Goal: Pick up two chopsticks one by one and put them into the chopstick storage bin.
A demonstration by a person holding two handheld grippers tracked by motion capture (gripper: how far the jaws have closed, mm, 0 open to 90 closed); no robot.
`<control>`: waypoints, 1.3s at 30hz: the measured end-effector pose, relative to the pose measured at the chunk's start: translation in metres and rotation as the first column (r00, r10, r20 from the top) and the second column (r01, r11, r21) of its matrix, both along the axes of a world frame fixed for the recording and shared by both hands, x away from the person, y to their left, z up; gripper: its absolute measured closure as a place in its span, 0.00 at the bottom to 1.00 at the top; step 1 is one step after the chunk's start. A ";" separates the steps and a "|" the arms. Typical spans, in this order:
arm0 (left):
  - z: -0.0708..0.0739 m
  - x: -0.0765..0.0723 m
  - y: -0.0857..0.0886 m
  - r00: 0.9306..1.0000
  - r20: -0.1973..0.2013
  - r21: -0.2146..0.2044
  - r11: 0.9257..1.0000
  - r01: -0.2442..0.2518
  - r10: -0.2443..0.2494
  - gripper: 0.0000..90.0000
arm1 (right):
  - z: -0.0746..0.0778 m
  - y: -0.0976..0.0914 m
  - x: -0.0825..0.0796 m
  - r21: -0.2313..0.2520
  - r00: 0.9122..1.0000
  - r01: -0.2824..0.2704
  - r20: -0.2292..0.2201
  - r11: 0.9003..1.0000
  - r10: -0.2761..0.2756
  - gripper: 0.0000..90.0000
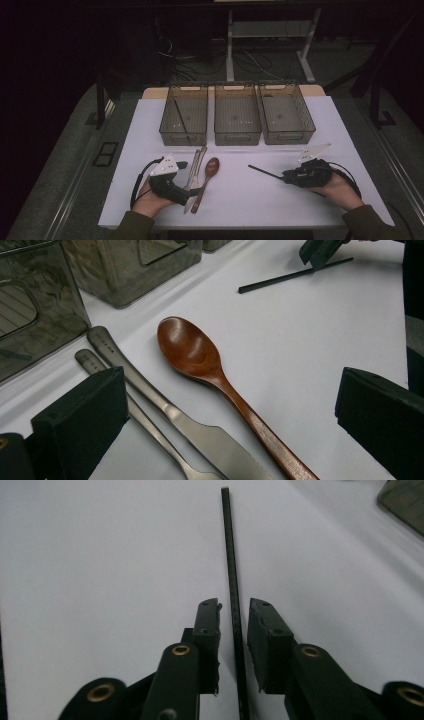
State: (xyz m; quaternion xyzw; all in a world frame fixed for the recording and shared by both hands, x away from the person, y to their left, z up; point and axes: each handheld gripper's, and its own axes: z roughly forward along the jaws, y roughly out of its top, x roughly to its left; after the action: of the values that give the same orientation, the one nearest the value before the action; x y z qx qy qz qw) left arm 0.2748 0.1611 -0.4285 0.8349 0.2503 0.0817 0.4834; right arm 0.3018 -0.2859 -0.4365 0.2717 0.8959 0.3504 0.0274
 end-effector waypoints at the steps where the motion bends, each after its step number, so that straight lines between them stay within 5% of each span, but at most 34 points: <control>1: 0.000 0.000 0.000 1.000 0.000 0.000 1.000 0.000 0.000 0.00 | -0.001 0.001 0.000 -0.007 1.000 -0.007 -0.004 1.000 0.007 0.85; 20: 0.000 -0.001 -0.001 1.000 0.002 0.001 1.000 0.001 -0.001 0.00 | -0.007 0.004 0.002 -0.051 1.000 -0.014 0.015 0.999 0.015 0.94; 29: 0.000 0.000 0.000 1.000 0.003 0.001 1.000 0.000 0.000 0.00 | -0.005 0.001 0.005 -0.013 1.000 -0.010 -0.019 1.000 0.010 0.94; 39: 0.000 0.000 0.000 1.000 0.003 0.004 1.000 -0.001 0.001 0.00 | 0.008 -0.004 0.005 0.032 1.000 0.010 0.001 0.999 -0.010 0.94</control>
State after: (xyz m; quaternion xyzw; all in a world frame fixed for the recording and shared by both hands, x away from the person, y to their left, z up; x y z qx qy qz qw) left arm 0.2744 0.1606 -0.4286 0.8357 0.2497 0.0836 0.4820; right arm 0.3073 -0.2896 -0.4286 0.2765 0.8887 0.3649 0.0255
